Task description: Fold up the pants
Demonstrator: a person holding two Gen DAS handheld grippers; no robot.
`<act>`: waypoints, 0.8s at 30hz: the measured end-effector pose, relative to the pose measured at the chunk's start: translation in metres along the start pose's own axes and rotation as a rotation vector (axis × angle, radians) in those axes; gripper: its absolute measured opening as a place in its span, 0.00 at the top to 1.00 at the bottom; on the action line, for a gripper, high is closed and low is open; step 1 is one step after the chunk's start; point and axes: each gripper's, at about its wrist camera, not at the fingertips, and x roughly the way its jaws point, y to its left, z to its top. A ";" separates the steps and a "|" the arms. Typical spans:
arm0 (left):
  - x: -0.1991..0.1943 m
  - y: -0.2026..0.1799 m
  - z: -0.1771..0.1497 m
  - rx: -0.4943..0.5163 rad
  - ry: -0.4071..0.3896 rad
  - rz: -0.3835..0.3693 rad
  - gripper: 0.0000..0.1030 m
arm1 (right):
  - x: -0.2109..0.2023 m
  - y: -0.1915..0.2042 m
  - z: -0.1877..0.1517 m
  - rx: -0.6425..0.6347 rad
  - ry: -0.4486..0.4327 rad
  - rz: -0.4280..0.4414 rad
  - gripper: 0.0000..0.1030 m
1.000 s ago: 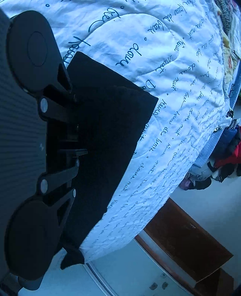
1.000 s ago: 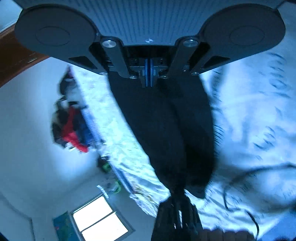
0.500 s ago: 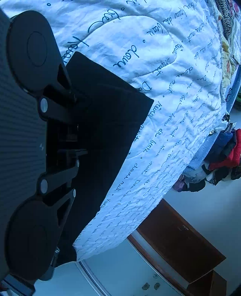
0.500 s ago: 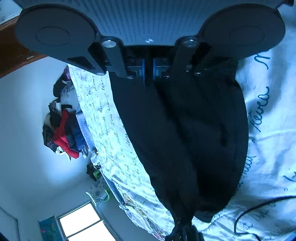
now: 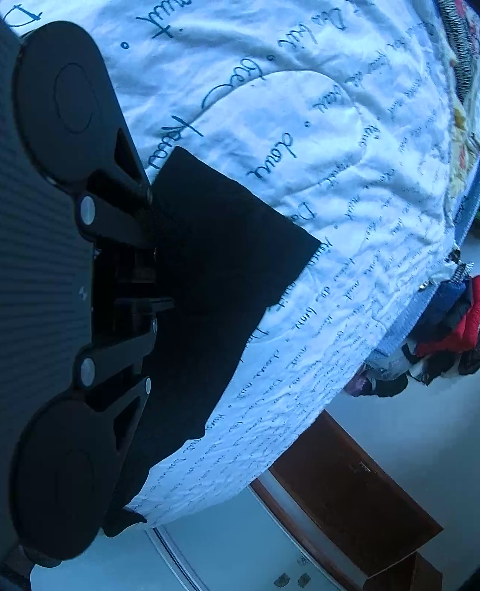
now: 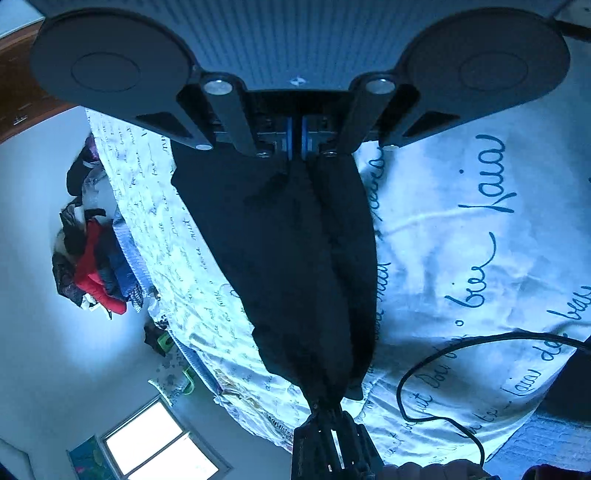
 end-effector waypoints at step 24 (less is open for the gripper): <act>-0.015 -0.019 0.002 0.077 0.035 0.307 0.61 | -0.063 -0.057 -0.049 0.619 -0.094 0.134 0.64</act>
